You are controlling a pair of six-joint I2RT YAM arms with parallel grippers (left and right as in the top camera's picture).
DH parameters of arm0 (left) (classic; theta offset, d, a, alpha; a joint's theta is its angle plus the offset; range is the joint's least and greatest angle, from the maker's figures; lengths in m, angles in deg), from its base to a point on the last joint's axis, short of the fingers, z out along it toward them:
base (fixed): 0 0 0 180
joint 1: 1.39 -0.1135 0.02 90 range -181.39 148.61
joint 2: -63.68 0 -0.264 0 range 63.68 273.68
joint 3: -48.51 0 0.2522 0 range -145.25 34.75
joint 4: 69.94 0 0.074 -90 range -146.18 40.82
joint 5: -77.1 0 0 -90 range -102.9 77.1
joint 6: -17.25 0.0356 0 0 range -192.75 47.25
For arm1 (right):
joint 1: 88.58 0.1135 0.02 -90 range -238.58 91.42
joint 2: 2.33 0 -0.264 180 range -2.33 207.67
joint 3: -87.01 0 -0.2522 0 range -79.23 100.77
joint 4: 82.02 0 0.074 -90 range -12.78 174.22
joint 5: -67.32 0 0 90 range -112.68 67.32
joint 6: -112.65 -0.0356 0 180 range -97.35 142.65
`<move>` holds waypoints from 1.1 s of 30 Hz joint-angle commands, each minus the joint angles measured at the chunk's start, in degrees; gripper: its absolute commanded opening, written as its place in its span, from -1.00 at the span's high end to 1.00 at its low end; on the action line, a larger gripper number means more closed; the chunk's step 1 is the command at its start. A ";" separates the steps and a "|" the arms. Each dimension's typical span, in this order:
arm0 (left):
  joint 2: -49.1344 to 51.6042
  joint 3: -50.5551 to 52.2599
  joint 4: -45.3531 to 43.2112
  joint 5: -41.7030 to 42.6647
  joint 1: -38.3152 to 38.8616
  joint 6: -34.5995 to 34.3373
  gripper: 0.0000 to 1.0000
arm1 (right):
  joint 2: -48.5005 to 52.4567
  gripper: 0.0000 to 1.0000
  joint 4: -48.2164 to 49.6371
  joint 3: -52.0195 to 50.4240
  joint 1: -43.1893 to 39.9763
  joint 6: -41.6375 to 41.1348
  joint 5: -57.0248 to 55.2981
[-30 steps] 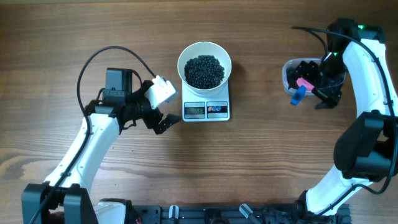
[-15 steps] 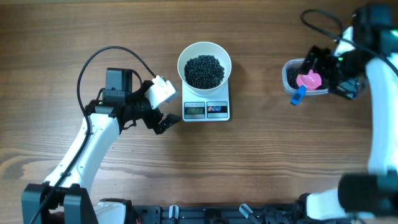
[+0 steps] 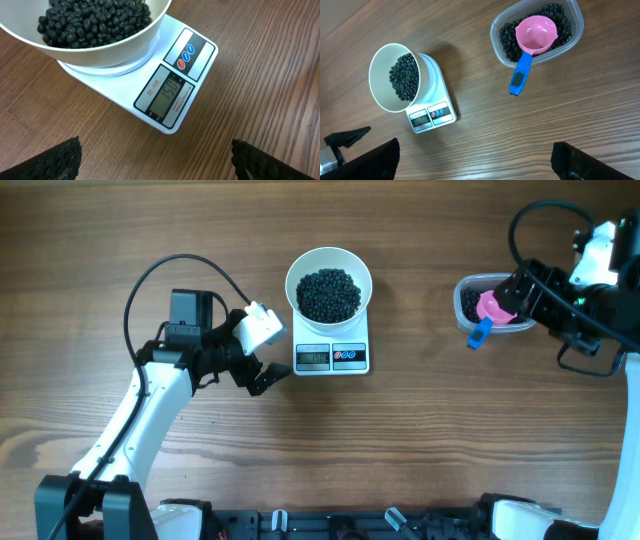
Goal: Scoop item into bowl and weigh 150g on scale
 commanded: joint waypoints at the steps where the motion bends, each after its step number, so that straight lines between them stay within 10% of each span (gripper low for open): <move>1: 0.48 0.63 -0.15 1.29 0.11 -0.15 -1.00 | -1.53 -0.99 0.48 0.59 -0.24 1.64 -2.25; 10: 0.48 0.63 -0.15 1.29 0.11 -0.15 -1.00 | -13.18 -1.00 24.44 -6.67 -0.24 20.28 -4.46; 26: 0.48 0.63 -0.15 1.29 0.11 -0.15 -1.00 | -54.23 -1.00 88.39 -79.08 -0.24 22.51 -4.22; 33: 0.48 0.63 -0.15 1.29 0.11 -0.15 -1.00 | -68.02 -0.99 91.34 -90.92 -0.24 22.51 -4.24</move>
